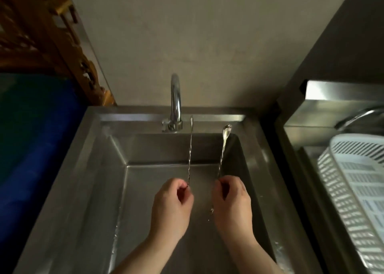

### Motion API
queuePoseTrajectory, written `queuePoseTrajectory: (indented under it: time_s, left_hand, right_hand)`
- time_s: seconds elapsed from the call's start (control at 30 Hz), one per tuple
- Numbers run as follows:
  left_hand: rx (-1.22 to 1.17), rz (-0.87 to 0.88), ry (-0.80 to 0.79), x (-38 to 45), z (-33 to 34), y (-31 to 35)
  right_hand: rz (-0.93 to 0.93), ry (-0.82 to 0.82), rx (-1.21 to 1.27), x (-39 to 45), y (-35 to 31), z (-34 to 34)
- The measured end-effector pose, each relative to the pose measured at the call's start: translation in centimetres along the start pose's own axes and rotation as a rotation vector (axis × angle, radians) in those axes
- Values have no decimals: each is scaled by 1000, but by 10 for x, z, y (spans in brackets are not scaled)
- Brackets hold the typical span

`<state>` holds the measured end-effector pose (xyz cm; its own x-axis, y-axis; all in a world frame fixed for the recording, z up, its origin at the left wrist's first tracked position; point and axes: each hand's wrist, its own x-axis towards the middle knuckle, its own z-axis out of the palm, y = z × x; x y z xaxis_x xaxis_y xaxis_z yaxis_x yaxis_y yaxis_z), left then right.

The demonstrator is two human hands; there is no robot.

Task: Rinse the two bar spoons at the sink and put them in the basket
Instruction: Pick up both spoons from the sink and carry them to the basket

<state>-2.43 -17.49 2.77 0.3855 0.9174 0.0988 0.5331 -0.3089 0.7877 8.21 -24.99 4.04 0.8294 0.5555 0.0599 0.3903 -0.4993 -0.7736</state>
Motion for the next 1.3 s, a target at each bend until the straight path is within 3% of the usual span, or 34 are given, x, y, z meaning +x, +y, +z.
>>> queuePoseTrajectory:
  time_s: [0.5, 0.73, 0.9, 1.07, 1.2, 1.3]
  left_hand:
    - [-187, 442, 177, 19, -136, 237]
    - [-227, 581, 102, 14, -115, 304]
    - [-304, 417, -181, -10, -18, 334]
    - [-256, 55, -542, -45, 104, 336]
    - [-157, -199, -729, -64, 190, 328]
    - [-87, -282, -798, -71, 231, 319]
  right_hand:
    - [-297, 318, 96, 1, -167, -204]
    - [-327, 453, 75, 8, -164, -276]
    - [-130, 479, 52, 30, -85, -326]
    - [154, 430, -123, 62, 30, -351]
    - [403, 311, -168, 89, 120, -348]
    - [540, 190, -244, 103, 165, -336]
